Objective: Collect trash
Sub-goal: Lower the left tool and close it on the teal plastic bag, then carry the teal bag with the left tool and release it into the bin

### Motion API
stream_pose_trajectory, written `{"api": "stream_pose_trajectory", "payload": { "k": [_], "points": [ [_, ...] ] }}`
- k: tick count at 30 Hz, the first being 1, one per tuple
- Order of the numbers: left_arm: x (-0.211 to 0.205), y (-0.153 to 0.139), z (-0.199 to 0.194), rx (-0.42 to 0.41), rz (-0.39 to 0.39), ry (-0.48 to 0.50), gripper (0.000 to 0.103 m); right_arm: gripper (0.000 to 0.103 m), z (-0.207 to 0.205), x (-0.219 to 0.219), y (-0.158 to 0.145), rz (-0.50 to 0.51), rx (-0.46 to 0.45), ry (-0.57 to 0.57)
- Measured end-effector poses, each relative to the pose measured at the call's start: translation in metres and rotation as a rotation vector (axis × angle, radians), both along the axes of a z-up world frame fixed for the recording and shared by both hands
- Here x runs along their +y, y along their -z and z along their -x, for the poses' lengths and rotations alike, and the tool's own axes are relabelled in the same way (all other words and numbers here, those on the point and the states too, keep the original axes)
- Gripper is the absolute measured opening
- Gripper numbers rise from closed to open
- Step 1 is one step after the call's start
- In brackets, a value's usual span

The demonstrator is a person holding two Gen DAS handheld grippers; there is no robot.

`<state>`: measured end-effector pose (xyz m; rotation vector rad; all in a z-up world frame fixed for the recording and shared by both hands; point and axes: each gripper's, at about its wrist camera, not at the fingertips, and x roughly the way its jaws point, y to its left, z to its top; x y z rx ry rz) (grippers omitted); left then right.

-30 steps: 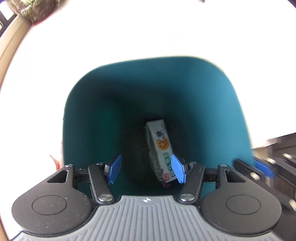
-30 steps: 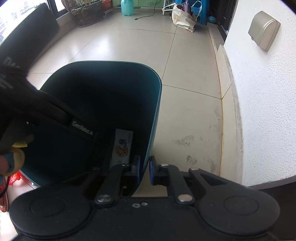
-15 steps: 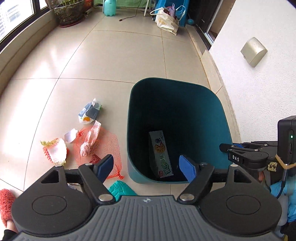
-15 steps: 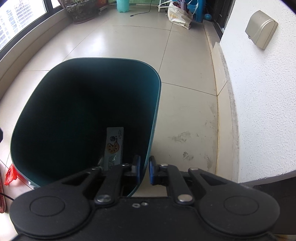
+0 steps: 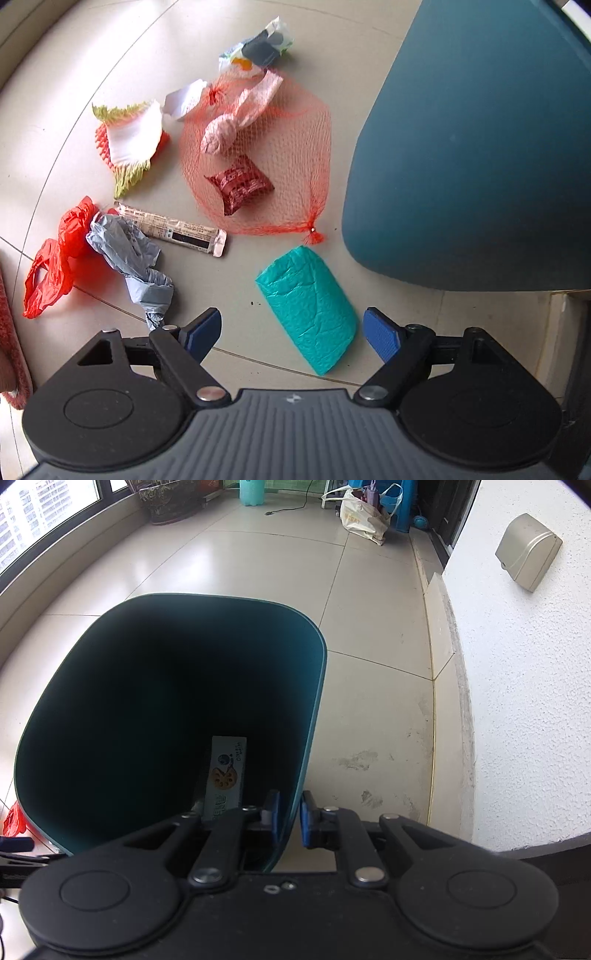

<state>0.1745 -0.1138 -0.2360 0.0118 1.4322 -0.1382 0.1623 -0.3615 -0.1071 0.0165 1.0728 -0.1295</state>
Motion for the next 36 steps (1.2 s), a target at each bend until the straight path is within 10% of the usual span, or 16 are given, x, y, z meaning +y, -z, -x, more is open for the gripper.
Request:
{"api": "stream_pose_trajectory", "payload": {
  "k": [17,20,28,36],
  "points": [
    [-0.025,0.124,-0.022,0.167,-0.083,0.053,0.084,0.012,-0.002,0.003,0.005,0.016,0.017,-0.054],
    [-0.027,0.122,-0.02,0.15,-0.083,0.07,0.077,0.012,-0.003,0.003,0.005,0.013,0.017,-0.048],
    [-0.026,0.096,-0.014,0.098,-0.041,0.063,0.014,0.012,-0.002,0.006,0.006,0.022,0.015,-0.039],
    [0.005,0.033,-0.016,0.013,-0.032,0.065,0.012,0.01,0.001,0.007,0.006,0.039,0.007,-0.043]
  ]
}}
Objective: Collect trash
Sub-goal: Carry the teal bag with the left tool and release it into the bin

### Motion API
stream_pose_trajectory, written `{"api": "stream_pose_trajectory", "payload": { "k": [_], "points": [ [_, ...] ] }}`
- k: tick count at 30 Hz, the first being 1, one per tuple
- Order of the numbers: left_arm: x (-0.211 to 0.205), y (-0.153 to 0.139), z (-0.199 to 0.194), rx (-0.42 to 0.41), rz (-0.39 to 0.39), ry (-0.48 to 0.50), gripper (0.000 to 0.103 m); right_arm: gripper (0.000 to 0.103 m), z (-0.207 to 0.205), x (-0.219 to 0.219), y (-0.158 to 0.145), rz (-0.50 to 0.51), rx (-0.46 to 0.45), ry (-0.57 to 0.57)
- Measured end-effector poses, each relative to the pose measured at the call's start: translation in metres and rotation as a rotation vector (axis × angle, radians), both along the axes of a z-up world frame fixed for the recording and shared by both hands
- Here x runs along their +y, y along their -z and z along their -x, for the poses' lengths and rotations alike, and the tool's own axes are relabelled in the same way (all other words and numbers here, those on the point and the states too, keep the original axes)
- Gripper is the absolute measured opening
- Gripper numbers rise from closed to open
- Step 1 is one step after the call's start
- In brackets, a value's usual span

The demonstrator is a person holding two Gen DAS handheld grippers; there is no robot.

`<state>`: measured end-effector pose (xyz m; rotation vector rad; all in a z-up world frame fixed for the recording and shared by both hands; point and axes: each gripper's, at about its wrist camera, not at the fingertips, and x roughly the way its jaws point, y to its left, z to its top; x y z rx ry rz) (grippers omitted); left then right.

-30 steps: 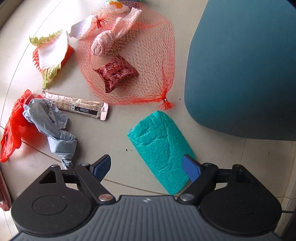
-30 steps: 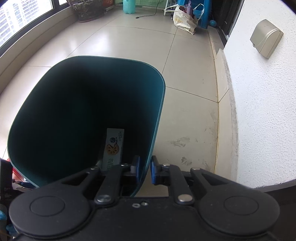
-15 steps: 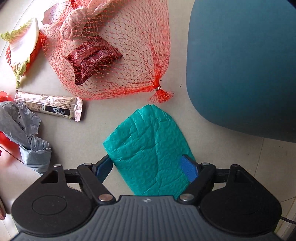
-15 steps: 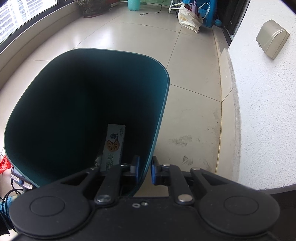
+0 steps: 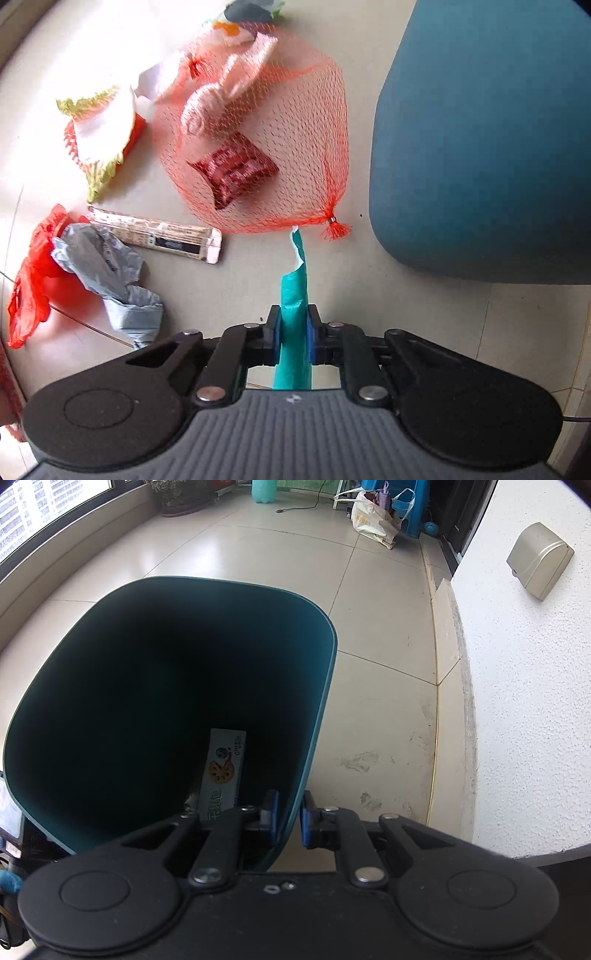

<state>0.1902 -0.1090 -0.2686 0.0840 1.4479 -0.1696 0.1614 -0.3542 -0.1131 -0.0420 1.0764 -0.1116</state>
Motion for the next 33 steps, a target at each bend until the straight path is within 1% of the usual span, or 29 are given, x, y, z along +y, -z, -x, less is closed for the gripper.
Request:
{"api": "stream_pose_trajectory", "payload": {
  "k": [2,4,7,9,13,15,18,21,24,26,28,33],
  "points": [
    [0.015,-0.033,0.0,-0.041,0.016,-0.017,0.012,0.01,0.001,0.001,0.0,0.007,-0.002,-0.003],
    [0.024,-0.059,-0.001,-0.066,0.036,-0.035,0.012,0.01,0.001,0.002,0.0,0.005,-0.003,0.003],
    [0.035,-0.117,0.003,-0.128,0.077,-0.041,0.012,0.01,0.001,0.0,-0.001,-0.008,-0.005,0.018],
    [0.037,-0.153,0.005,-0.17,0.12,-0.037,0.012,0.01,0.001,-0.001,-0.001,-0.012,-0.005,0.025],
    [0.029,-0.225,0.009,-0.274,0.218,0.004,0.012,0.009,-0.001,-0.002,-0.001,-0.017,-0.003,0.036],
    [0.017,-0.256,0.011,-0.327,0.246,0.035,0.012,0.009,0.0,-0.004,-0.001,-0.021,-0.003,0.042],
    [-0.007,-0.28,0.007,-0.376,0.284,0.079,0.012,0.009,-0.001,-0.005,-0.002,-0.023,-0.003,0.046],
    [-0.032,-0.294,-0.004,-0.385,0.302,0.099,0.012,0.009,-0.001,-0.005,-0.002,-0.024,-0.003,0.046],
    [-0.056,-0.3,-0.015,-0.407,0.308,0.114,0.012,0.009,-0.001,-0.005,-0.002,-0.028,-0.003,0.048],
    [-0.071,-0.298,-0.023,-0.401,0.328,0.127,0.012,0.009,-0.002,-0.005,-0.002,-0.03,-0.004,0.046],
    [-0.086,-0.285,-0.032,-0.381,0.305,0.146,0.012,0.009,-0.002,-0.005,-0.002,-0.032,-0.004,0.046],
    [-0.114,-0.238,-0.044,-0.318,0.207,0.169,0.012,0.01,-0.001,-0.006,-0.002,-0.033,-0.006,0.042]
  ]
}}
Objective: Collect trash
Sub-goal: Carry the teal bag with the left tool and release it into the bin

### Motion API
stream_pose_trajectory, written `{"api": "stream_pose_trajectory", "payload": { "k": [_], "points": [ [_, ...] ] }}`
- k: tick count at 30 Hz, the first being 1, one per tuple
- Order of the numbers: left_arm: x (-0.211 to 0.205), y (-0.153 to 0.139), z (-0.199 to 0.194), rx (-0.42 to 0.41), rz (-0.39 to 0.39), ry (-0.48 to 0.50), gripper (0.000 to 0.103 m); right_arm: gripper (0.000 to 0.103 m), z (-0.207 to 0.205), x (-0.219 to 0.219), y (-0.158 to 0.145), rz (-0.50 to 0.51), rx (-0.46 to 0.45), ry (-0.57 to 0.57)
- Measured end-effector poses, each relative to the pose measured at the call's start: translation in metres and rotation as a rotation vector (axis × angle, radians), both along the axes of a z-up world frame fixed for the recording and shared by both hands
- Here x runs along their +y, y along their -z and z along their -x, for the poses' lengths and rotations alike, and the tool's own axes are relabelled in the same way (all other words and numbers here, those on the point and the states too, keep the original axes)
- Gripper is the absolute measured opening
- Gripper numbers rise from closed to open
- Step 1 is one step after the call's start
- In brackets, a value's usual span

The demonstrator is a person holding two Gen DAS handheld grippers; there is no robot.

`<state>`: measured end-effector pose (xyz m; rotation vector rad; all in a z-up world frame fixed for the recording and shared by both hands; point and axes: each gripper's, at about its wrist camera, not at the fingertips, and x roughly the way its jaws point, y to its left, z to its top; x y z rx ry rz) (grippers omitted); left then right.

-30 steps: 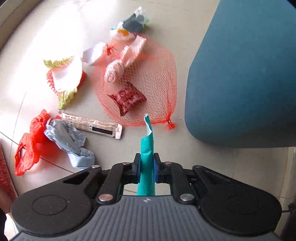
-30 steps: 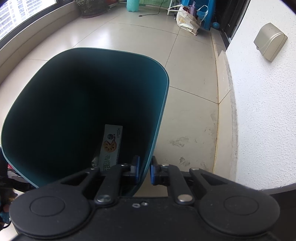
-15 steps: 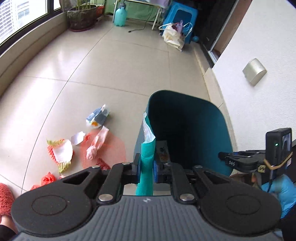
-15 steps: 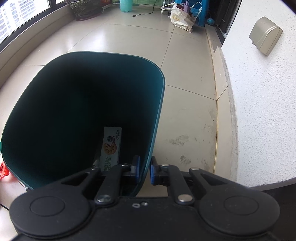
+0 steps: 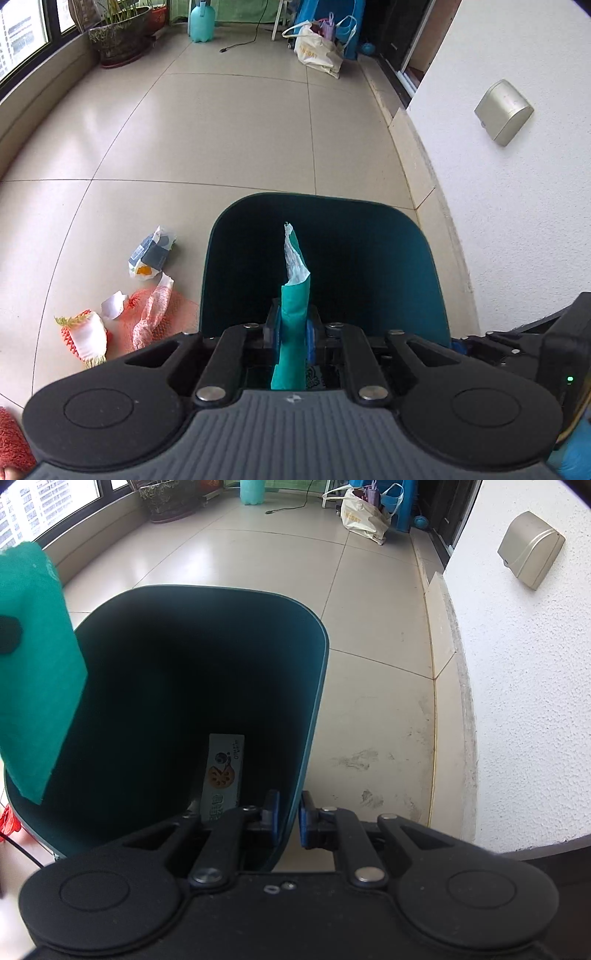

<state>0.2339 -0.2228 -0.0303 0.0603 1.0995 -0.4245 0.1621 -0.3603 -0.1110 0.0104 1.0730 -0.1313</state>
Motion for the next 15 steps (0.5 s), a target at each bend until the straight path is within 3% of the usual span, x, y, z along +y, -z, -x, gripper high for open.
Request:
{"api": "stream_pose_trajectory", "payload": {
  "k": [7,10,11,13,15],
  "points": [
    [-0.002,0.044,-0.002,0.068,-0.046,-0.012,0.017,0.01,0.002,-0.003,0.0,-0.007,-0.003,-0.008],
    [0.009,0.047,0.004,0.104,0.001,-0.019,0.036,0.01,0.002,-0.003,0.0,-0.01,-0.003,-0.01],
    [0.013,0.045,0.007,0.101,0.016,-0.019,0.054,0.01,0.002,-0.003,0.0,-0.01,-0.002,-0.01],
    [0.021,0.04,0.012,0.076,0.038,-0.036,0.076,0.01,0.001,-0.004,0.0,-0.011,0.001,-0.008],
    [0.028,0.034,0.015,0.063,0.049,-0.034,0.076,0.01,0.001,-0.003,0.0,-0.01,0.003,-0.009]
  ]
}}
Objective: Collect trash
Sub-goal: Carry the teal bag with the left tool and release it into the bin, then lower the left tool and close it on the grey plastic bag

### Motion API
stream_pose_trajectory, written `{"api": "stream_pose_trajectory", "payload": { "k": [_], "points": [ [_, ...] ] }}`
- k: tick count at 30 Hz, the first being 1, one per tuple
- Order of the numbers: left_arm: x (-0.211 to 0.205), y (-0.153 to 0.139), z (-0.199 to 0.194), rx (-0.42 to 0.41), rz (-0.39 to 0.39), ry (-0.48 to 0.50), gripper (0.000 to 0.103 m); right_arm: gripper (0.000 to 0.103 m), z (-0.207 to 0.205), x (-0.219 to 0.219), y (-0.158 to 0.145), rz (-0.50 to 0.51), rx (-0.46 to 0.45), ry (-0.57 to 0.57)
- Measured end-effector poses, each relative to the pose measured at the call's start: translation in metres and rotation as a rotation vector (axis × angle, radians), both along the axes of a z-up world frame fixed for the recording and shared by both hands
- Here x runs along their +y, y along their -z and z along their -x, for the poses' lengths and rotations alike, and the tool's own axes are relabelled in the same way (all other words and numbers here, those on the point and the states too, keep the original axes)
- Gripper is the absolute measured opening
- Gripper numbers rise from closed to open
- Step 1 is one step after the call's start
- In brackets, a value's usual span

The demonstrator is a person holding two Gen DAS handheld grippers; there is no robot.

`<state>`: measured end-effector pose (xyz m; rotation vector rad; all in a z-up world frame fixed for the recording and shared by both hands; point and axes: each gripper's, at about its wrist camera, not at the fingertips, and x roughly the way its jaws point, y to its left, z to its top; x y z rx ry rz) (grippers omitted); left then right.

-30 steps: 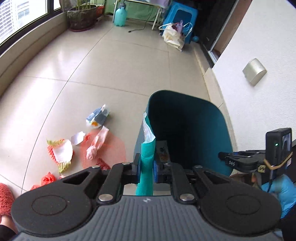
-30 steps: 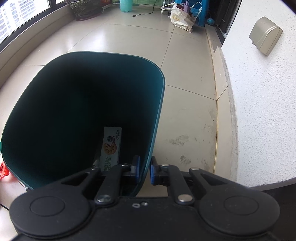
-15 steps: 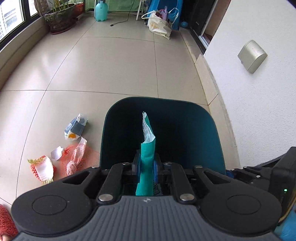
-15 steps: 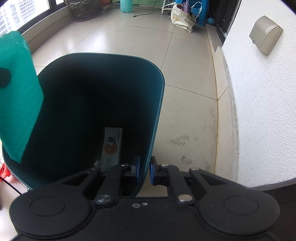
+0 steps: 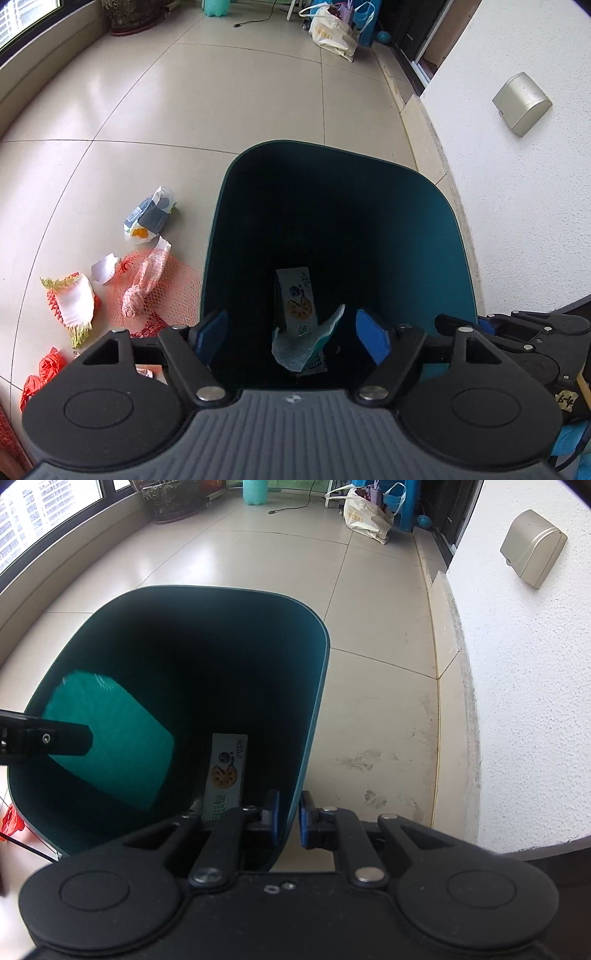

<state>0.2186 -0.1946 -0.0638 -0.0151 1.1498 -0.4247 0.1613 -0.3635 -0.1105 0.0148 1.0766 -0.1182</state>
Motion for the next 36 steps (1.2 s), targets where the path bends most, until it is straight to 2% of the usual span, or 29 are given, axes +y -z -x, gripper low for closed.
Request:
{"api": "stream_pose_trajectory", "payload": {
  "k": [4,9,12,15,19,24,27,29,34,36],
  "points": [
    [0.025,-0.019,0.007,-0.026,0.019,-0.006,0.076,0.01,-0.001,0.0,-0.001,-0.001,0.004,0.0],
    [0.072,-0.036,0.016,-0.053,0.023,-0.065,0.076,0.01,-0.003,0.001,0.0,0.008,0.003,-0.001],
    [0.1,-0.033,0.019,-0.062,-0.022,-0.118,0.077,0.01,-0.003,0.002,0.0,0.009,0.003,0.001],
    [0.131,-0.017,0.021,-0.048,-0.071,-0.174,0.077,0.01,-0.001,0.006,0.001,0.017,0.007,-0.026],
    [0.162,0.022,0.02,0.009,-0.147,-0.239,0.077,0.011,0.0,0.017,0.002,0.054,0.01,-0.071],
    [0.193,0.1,0.017,0.146,-0.226,-0.368,0.077,0.011,-0.003,0.018,0.002,0.073,0.011,-0.069],
    [0.209,0.154,0.016,0.265,-0.219,-0.455,0.077,0.011,-0.004,0.017,0.002,0.075,0.011,-0.067],
    [0.215,0.184,0.017,0.315,-0.219,-0.482,0.077,0.011,-0.003,0.018,0.003,0.079,0.012,-0.068],
    [0.218,0.241,0.012,0.376,-0.248,-0.481,0.077,0.011,0.001,0.02,0.002,0.088,0.011,-0.081],
    [0.223,0.26,0.008,0.428,-0.224,-0.489,0.077,0.011,0.001,0.021,0.002,0.092,0.012,-0.085]
  ]
}}
